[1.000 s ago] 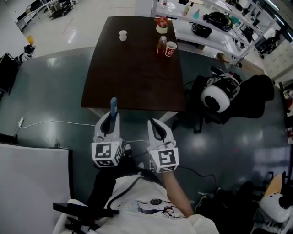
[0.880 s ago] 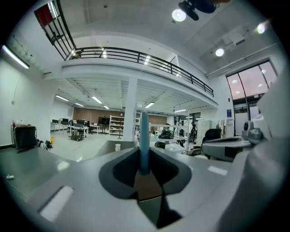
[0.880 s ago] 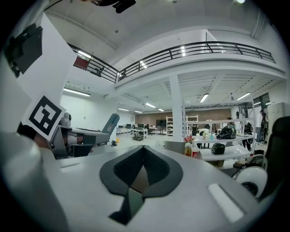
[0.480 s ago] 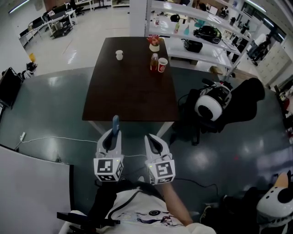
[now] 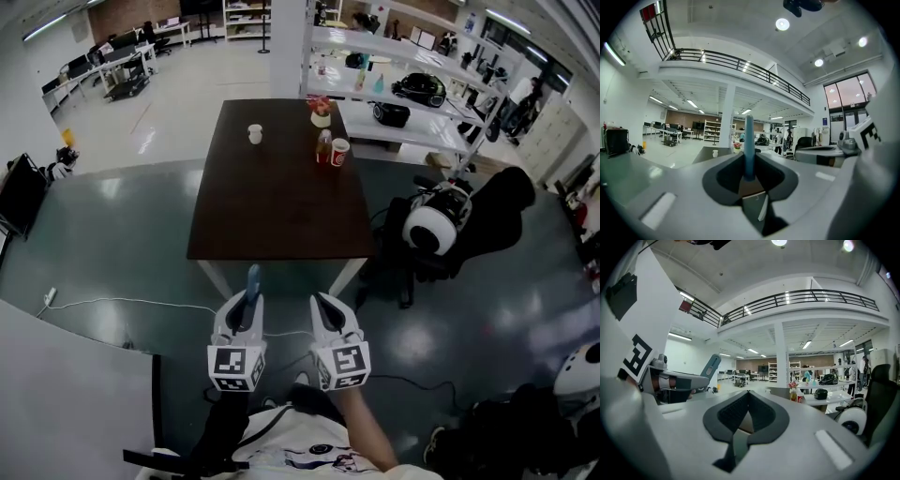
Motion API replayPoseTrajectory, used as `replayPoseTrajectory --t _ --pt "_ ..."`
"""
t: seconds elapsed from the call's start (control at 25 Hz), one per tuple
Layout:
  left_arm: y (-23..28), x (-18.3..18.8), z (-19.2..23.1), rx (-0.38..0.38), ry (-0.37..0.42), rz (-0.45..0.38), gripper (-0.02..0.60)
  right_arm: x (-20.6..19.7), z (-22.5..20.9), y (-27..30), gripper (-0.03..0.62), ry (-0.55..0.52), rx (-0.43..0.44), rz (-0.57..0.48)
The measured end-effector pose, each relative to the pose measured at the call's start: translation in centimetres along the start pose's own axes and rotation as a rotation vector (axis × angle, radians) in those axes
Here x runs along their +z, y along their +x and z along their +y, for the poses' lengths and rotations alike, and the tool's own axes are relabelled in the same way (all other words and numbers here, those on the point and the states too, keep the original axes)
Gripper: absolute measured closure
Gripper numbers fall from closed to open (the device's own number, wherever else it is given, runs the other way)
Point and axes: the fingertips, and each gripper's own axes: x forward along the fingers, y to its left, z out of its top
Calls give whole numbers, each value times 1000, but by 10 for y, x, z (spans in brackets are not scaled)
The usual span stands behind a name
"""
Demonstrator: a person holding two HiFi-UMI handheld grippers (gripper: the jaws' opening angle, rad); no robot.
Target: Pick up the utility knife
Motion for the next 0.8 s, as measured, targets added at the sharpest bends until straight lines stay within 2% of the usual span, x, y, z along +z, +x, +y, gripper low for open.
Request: replayPoseTrajectory --t 0.44,0.8 --pt "-59 -32 4 -23 -60 46 512 -24 37 -39 592 23 -49 52" --pt "-64 -2 1 29 -14 -16 512 7 35 -43 592 6 -2 -33"
